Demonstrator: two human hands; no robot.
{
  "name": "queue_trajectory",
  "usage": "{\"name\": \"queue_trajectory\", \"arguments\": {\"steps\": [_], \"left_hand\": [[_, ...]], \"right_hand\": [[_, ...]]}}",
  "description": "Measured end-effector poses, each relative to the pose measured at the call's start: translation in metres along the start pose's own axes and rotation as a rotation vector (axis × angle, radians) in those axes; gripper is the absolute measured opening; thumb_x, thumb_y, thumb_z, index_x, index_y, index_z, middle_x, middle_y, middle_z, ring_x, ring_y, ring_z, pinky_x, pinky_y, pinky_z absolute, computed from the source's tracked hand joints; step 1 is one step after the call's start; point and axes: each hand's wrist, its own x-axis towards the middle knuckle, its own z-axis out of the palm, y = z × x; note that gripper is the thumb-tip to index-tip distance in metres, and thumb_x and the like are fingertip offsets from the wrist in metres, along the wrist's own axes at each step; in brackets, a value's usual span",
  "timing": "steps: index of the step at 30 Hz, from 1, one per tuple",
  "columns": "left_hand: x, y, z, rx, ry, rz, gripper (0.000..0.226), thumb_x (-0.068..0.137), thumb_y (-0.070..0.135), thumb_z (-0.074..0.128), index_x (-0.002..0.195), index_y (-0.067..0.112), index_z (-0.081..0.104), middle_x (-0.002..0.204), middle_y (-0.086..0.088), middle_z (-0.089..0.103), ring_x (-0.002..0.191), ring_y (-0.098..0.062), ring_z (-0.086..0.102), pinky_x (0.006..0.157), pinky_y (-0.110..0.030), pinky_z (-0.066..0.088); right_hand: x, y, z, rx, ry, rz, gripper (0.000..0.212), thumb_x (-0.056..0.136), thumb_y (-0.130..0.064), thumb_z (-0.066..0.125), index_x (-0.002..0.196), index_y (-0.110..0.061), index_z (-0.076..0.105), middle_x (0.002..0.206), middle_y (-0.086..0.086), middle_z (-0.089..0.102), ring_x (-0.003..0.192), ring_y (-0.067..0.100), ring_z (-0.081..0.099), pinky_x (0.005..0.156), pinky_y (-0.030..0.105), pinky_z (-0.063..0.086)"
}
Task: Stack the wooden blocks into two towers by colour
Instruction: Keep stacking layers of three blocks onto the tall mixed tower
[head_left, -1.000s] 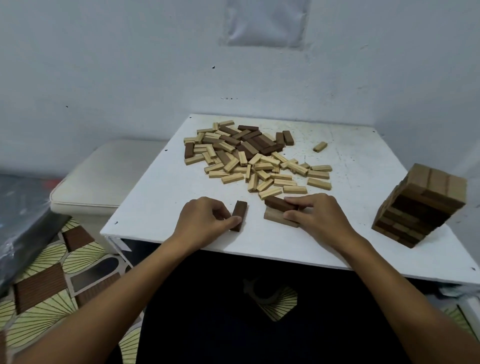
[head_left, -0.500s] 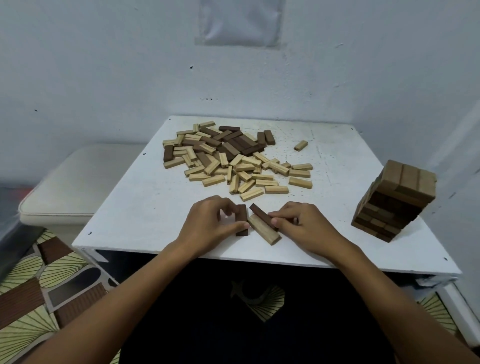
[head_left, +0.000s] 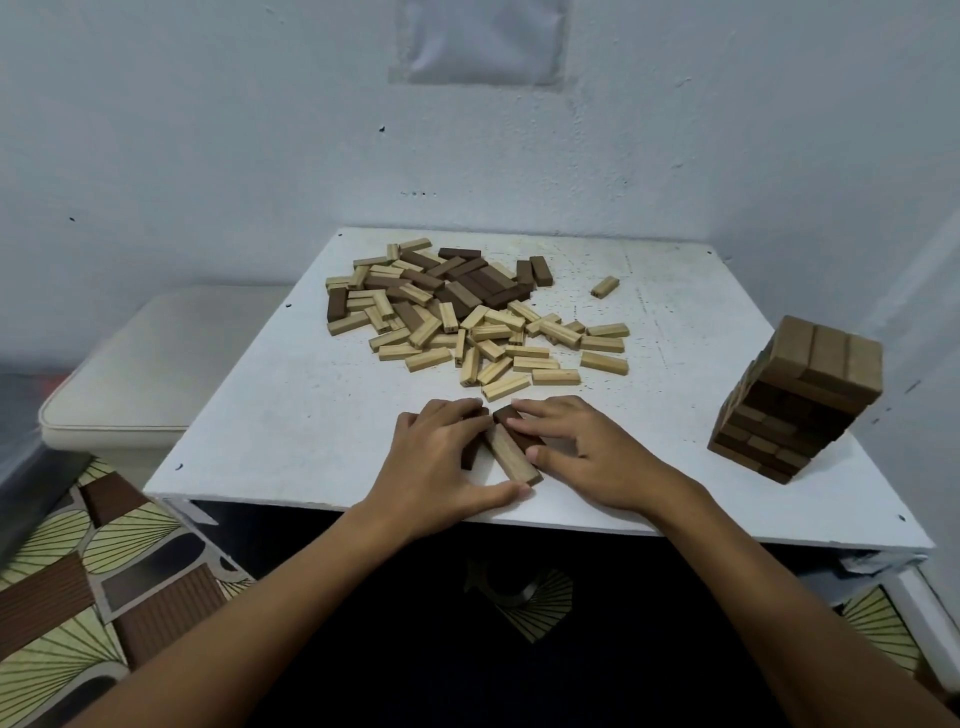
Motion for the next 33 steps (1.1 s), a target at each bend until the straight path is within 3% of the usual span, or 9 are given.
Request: {"name": "queue_trajectory", "arguments": {"steps": [6,9,11,13,18,22,25,29,33], "left_hand": [[0.009,-0.02,-0.01,-0.086,-0.01,-0.034,0.072,0.071,0.065,0.058,0.126,0.019,0.065,0.136,0.001,0.058,0.122,-0.019,0.049,0.097,-0.034,0.038],[0.011,-0.022,-0.014,-0.154,-0.001,-0.045,0.059,0.072,0.052,0.064,0.118,0.015,0.07,0.129,-0.003,0.062,0.116,-0.018,0.055,0.089,-0.021,0.038],[0.013,-0.024,-0.018,-0.196,-0.032,-0.038,0.062,0.068,0.056,0.068,0.115,0.015,0.072,0.123,-0.001,0.064,0.105,-0.011,0.058,0.082,-0.007,0.037],[0.015,-0.027,-0.021,-0.218,-0.067,-0.034,0.065,0.066,0.058,0.076,0.116,0.017,0.071,0.121,0.003,0.063,0.096,-0.005,0.057,0.078,-0.005,0.038],[0.019,-0.034,-0.023,-0.154,-0.118,-0.024,0.076,0.066,0.055,0.082,0.133,0.027,0.057,0.14,0.008,0.051,0.125,-0.011,0.04,0.098,-0.029,0.036],[0.022,-0.034,-0.021,-0.147,-0.203,0.037,0.084,0.066,0.066,0.069,0.139,0.03,0.05,0.146,0.014,0.044,0.124,-0.01,0.033,0.103,-0.037,0.036],[0.025,-0.033,-0.021,-0.169,-0.182,0.074,0.074,0.067,0.061,0.071,0.132,0.027,0.06,0.14,0.013,0.051,0.121,-0.009,0.036,0.099,-0.035,0.039],[0.027,-0.037,-0.025,-0.205,-0.182,0.117,0.054,0.069,0.043,0.084,0.119,0.027,0.068,0.131,0.014,0.056,0.118,-0.003,0.042,0.087,-0.014,0.037],[0.023,-0.038,-0.027,-0.3,-0.129,0.094,0.054,0.068,0.038,0.087,0.117,0.029,0.068,0.127,0.01,0.054,0.113,0.0,0.05,0.081,-0.016,0.05]], "right_hand": [[0.0,0.003,-0.002,-0.007,0.008,0.009,0.046,0.089,-0.027,0.067,0.134,-0.031,0.057,0.133,-0.014,0.05,0.125,0.0,0.034,0.103,0.024,0.028],[0.001,-0.002,-0.002,-0.003,-0.015,0.019,0.051,0.084,-0.031,0.071,0.133,-0.031,0.058,0.121,-0.013,0.052,0.116,0.003,0.043,0.099,0.027,0.037],[0.002,-0.006,-0.004,0.022,-0.005,0.032,0.054,0.079,-0.037,0.076,0.131,-0.029,0.06,0.113,-0.011,0.056,0.105,0.005,0.051,0.092,0.029,0.044],[0.005,-0.008,-0.004,0.068,0.009,0.037,0.055,0.074,-0.038,0.081,0.126,-0.028,0.064,0.107,-0.01,0.058,0.097,0.005,0.055,0.086,0.03,0.047],[0.009,-0.007,-0.01,0.095,-0.015,0.045,0.059,0.074,-0.034,0.082,0.129,-0.033,0.06,0.138,-0.013,0.046,0.129,0.007,0.04,0.104,0.036,0.04],[0.015,-0.002,-0.011,0.017,-0.127,0.059,0.069,0.072,-0.039,0.082,0.135,-0.037,0.054,0.149,-0.018,0.036,0.141,0.007,0.022,0.113,0.039,0.027],[0.019,-0.003,-0.01,0.038,-0.081,0.05,0.067,0.071,-0.036,0.084,0.133,-0.03,0.058,0.145,-0.016,0.043,0.137,0.006,0.03,0.11,0.034,0.028],[0.02,-0.005,-0.007,0.041,0.014,0.032,0.06,0.069,-0.034,0.086,0.125,-0.026,0.065,0.137,-0.011,0.053,0.128,0.005,0.038,0.101,0.03,0.032],[0.018,-0.001,-0.002,0.031,0.008,0.031,0.062,0.07,-0.044,0.082,0.127,-0.032,0.063,0.129,-0.013,0.051,0.123,0.003,0.038,0.101,0.03,0.035]]}}
